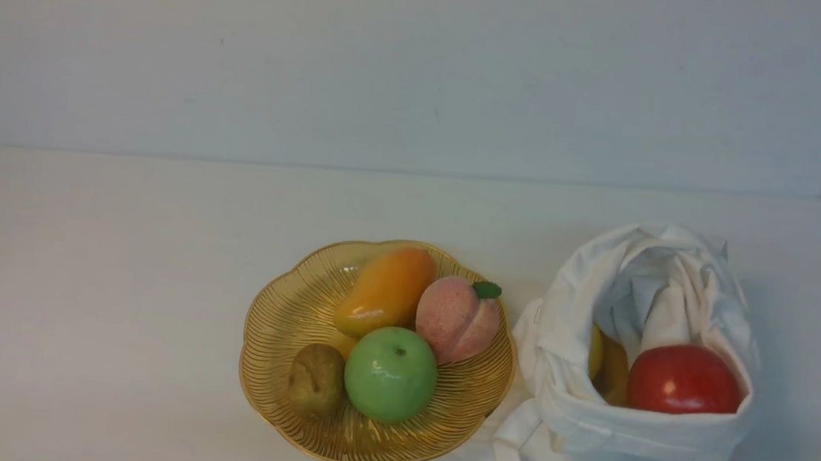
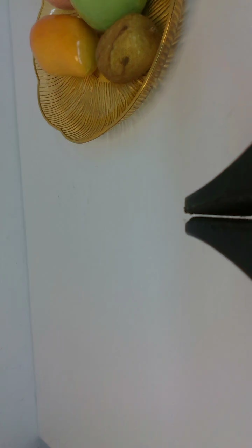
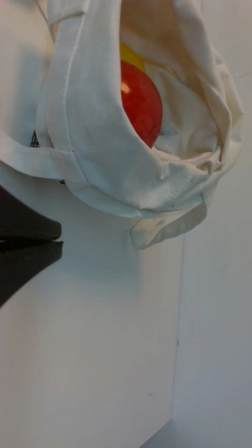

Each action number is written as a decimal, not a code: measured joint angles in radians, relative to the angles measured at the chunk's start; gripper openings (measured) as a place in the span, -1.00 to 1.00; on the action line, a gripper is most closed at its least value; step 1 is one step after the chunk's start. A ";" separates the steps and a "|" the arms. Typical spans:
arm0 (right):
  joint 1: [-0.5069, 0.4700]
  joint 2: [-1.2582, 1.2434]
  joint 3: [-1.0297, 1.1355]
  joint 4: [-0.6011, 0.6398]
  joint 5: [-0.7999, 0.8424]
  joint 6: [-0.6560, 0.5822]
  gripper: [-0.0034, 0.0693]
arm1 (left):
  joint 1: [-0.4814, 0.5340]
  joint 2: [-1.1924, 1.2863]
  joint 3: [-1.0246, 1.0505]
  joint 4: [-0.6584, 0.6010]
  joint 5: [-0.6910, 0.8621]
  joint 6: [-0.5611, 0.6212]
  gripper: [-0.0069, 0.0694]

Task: Take the fruit out of the cloth bag on the white table and place them on a plate.
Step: 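Reach into the cloth bag and grasp a fruit inside it with the right gripper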

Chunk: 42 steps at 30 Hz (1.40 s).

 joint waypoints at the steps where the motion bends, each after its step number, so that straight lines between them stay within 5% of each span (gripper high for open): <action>1: 0.000 0.000 0.000 0.000 0.000 0.000 -0.94 | 0.000 0.000 0.000 0.000 0.000 0.000 -0.84; 32: 0.000 0.000 0.000 0.007 -0.001 0.000 -0.94 | 0.000 0.000 0.000 0.000 0.000 0.000 -0.84; 36: 0.000 0.000 0.008 0.108 -0.054 0.005 -0.94 | 0.000 0.000 0.000 0.000 0.000 0.000 -0.84; 42: 0.000 0.000 0.011 0.569 -0.308 0.109 -0.94 | 0.000 0.000 0.000 0.000 0.000 0.000 -0.84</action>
